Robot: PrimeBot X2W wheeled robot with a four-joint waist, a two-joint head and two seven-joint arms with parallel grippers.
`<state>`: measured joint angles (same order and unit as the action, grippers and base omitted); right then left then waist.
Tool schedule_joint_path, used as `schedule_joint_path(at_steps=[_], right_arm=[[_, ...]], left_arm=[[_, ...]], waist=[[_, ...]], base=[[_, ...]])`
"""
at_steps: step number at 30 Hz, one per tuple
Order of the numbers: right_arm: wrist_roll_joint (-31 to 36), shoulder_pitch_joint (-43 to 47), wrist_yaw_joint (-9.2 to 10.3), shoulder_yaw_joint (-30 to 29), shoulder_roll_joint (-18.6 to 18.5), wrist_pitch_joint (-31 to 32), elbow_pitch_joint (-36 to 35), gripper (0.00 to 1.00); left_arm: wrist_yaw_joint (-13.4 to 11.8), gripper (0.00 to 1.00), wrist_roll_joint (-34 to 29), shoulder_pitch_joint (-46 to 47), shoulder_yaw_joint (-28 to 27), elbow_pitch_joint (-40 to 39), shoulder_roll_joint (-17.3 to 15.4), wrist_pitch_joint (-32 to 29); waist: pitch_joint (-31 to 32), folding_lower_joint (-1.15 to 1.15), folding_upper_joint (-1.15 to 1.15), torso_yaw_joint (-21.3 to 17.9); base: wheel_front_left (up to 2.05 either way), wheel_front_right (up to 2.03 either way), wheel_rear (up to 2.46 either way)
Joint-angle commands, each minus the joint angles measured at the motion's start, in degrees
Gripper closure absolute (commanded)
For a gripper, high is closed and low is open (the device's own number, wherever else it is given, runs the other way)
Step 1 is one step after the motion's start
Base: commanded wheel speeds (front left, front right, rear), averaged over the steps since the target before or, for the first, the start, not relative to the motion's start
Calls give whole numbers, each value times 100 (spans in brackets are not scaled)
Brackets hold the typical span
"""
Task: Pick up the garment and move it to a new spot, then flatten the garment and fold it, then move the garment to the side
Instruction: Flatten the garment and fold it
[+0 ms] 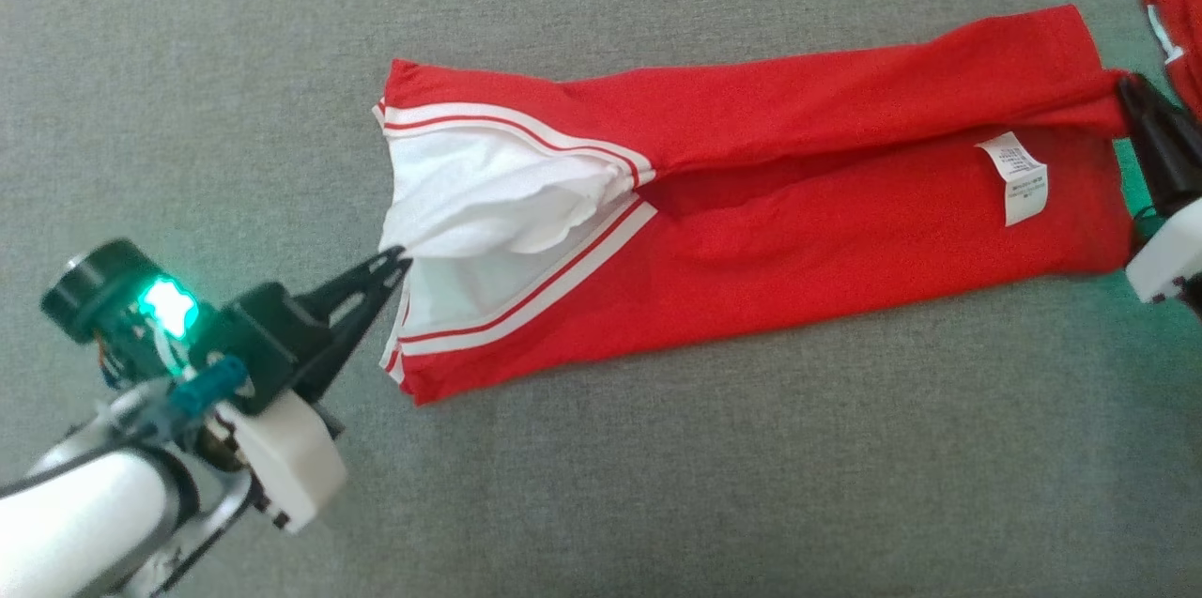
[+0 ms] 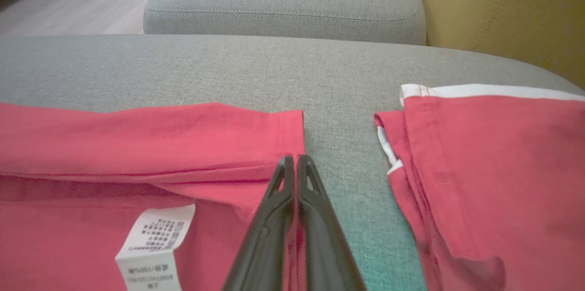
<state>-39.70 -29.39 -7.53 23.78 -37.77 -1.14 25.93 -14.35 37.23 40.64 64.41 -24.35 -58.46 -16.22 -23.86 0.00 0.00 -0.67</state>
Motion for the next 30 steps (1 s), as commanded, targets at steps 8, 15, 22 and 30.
schedule_joint_path(at_steps=[8, 15, 22, 30], right_arm=[[328, 490, 4, -265, 108, 320, -278, 0], [472, 733, 4, -819, 404, 39, -170, 0], [765, 1560, 4, -1927, 1085, -774, -249, 0], [1138, 1720, 4, -2579, 1631, -699, -286, 0]], left_arm=[[-200, 100, 133, -243, -133, 105, 116, 273], [-479, 0, 392, -613, -190, 525, 634, 836], [-1180, 0, 733, -1399, -732, 1116, 1639, 2606], [-1823, 0, 22, -2295, -2005, 1590, 2996, 3118]], waist=[[-28, 0, 0, -1], [153, 0, 0, 6], [532, 0, 0, 186], [757, 0, 0, 501]], base=[[0, 0, 0], [0, 0, 0], [0, 0, 0], [0, 0, 0]])
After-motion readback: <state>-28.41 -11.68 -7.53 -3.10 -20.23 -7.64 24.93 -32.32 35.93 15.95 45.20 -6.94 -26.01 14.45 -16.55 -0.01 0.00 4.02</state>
